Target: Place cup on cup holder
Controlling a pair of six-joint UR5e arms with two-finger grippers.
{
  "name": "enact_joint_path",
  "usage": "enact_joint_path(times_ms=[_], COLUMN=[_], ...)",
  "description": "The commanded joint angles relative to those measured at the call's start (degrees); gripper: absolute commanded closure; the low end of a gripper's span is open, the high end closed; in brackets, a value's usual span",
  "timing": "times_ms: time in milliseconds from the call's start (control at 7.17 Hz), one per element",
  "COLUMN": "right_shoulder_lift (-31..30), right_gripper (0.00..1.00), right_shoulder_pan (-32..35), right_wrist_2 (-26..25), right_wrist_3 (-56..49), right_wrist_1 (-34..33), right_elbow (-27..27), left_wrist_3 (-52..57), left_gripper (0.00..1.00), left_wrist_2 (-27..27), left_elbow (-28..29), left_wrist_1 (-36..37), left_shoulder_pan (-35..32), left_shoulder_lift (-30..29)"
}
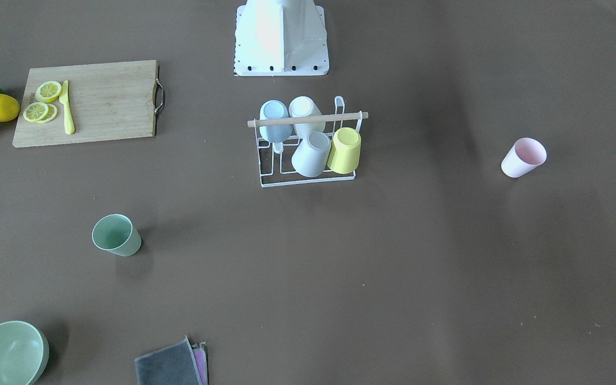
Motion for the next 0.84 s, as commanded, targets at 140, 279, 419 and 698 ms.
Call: enact_joint_path(times_ms=[140, 279, 419, 698], right_shoulder_lift=[0.0, -0.1, -0.1, -0.1], right_gripper=[0.0, 0.0, 0.0, 0.0], right_shoulder_pan=[-0.2, -0.2, -0.2, -0.3], right_wrist_2=[0.1, 0.2, 0.2, 0.2], right_wrist_3=[0.0, -0.1, 0.0, 0.0], right_wrist_1=[-0.1, -0.1, -0.1, -0.1], right_elbow=[-0.3, -0.1, -0.1, -0.2], left_wrist_3=[0.0, 0.0, -0.1, 0.0], left_gripper=[0.02, 0.02, 0.02, 0.02], left_wrist_2=[0.0, 0.0, 0.0, 0.0], left_elbow=[0.5, 0.3, 0.1, -0.3], left_wrist_1=[0.4, 0.4, 0.4, 0.4], left_shoulder_pan=[0.4, 0.4, 0.4, 0.4], left_shoulder_lift=[-0.6, -0.6, -0.5, -0.3])
